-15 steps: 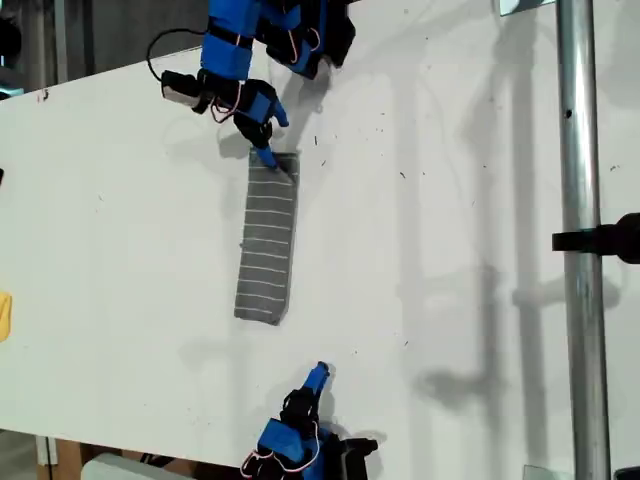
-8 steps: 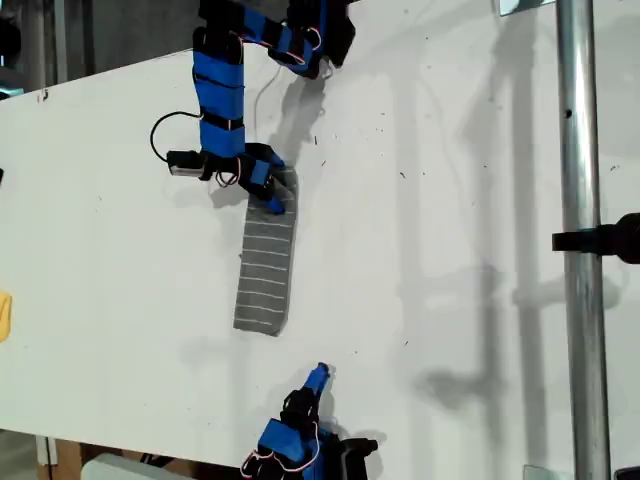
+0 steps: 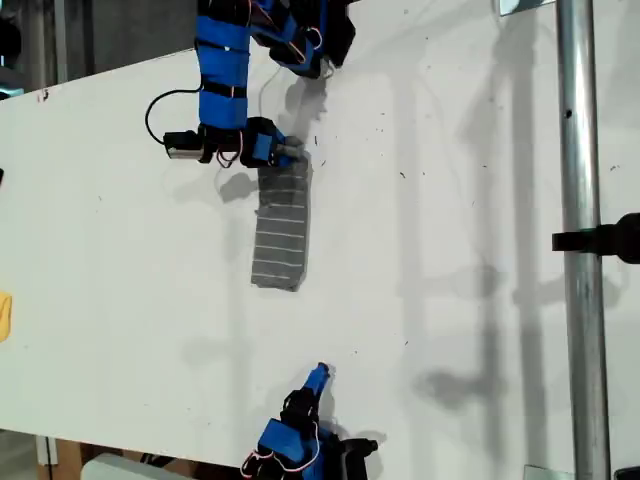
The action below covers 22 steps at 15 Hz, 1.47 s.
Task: Grasp corners of a towel and fold twice.
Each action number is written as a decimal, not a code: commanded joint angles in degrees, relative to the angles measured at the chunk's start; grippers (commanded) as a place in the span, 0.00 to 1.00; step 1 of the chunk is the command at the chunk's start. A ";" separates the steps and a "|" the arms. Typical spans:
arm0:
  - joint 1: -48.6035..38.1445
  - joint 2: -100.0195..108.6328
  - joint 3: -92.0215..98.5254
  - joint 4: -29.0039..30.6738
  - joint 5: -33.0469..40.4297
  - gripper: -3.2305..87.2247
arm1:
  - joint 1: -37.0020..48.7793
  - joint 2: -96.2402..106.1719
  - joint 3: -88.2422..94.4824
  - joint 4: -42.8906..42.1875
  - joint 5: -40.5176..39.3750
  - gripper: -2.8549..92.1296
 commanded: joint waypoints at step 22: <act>-1.23 0.53 5.27 -0.79 30.94 0.09 | -11.07 80.51 43.51 -9.05 11.07 0.03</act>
